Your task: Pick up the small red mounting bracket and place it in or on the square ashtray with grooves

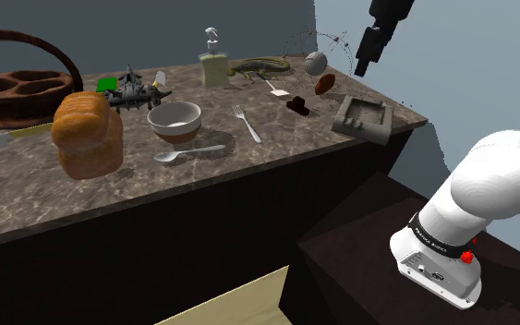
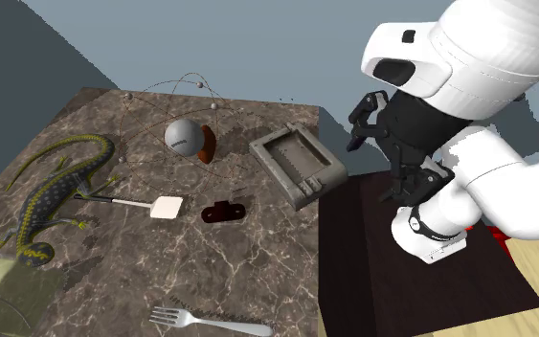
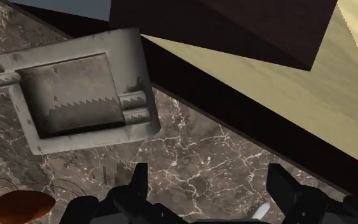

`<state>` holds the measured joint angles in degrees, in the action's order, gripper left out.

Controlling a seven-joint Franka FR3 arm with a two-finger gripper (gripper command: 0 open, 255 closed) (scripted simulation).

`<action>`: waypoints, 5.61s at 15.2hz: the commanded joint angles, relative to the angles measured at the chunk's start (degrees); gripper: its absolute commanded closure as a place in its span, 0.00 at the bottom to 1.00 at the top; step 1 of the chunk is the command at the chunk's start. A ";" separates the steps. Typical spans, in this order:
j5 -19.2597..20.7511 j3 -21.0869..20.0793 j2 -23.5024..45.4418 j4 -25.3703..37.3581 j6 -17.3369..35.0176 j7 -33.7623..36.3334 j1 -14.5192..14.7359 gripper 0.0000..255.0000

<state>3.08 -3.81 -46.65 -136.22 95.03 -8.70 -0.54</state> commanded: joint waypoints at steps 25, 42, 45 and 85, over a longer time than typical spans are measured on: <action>-0.84 5.49 52.37 22.36 23.37 -0.17 -5.06 0.00; -0.98 5.39 56.76 21.49 28.37 -0.16 -5.56 1.00; -1.38 5.88 57.54 23.03 27.65 -1.78 -6.41 1.00; -1.09 3.33 57.83 22.35 43.44 -16.69 -7.60 0.00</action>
<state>2.17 -0.21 12.39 -112.25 139.41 -24.28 -8.08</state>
